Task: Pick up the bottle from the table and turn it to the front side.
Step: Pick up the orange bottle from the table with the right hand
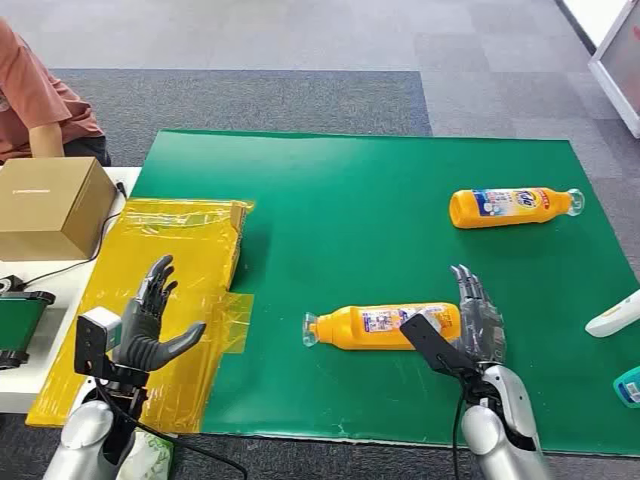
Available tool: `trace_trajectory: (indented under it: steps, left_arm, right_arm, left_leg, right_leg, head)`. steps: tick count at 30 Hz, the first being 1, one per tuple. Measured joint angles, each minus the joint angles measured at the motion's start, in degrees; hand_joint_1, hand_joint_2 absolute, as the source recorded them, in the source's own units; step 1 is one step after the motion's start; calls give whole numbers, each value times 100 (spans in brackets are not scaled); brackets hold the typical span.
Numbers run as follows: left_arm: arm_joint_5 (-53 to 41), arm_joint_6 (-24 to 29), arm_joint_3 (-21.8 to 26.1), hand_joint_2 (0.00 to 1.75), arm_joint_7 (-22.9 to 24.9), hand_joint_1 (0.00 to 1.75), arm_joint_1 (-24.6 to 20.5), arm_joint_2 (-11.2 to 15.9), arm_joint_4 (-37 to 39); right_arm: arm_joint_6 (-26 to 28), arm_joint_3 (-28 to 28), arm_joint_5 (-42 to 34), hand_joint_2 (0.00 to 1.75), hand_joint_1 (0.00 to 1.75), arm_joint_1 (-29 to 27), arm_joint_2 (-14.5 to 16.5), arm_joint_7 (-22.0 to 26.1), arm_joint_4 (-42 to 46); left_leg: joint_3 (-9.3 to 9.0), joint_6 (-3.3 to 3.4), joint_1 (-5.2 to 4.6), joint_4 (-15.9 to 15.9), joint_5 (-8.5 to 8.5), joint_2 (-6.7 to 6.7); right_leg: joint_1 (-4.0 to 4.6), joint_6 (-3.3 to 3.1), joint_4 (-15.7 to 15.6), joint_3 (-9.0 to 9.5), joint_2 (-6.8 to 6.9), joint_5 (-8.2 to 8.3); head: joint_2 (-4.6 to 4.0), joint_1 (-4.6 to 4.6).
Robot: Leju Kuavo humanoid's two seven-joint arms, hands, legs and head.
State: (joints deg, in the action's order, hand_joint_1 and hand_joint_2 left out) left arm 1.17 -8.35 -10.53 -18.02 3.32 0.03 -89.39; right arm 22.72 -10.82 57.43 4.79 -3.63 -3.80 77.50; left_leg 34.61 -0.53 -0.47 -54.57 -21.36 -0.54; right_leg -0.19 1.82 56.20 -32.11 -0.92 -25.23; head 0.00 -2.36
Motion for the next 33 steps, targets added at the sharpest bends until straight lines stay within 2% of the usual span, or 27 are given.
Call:
trace_trajectory:
  steps: [7,24,28,33]
  left_arm:
    - [-94,-83,122,175,56,0,10,-52,-82]
    - [-132,-240,398,175,100,0,90,-133,-317]
    - [-134,-278,400,175,105,0,64,-147,-319]
    - [-104,-358,374,175,114,0,-68,-180,-293]
  right_arm:
    - [-361,-47,877,175,0,-79,1,-470,-17]
    - [-1114,-444,1500,175,0,-258,-2,-842,-191]
    - [-1174,-571,1510,175,0,-52,-2,-835,-376]
    - [-1138,-781,1762,175,0,553,15,-816,-1030]
  left_leg:
    - [0,0,1,0,0,-1]
    - [-1,-2,3,0,-2,0]
    - [-2,-6,6,0,2,1]
    - [-7,-8,8,0,12,3]
  right_leg:
    - [0,0,0,0,1,0]
    - [2,-3,0,-1,-1,-2]
    - [4,-6,0,0,-1,0]
    - [6,-9,0,3,-1,11]
  head:
    - [-2,0]
    - [-1,-1]
    - [-2,-1]
    - [-1,-1]
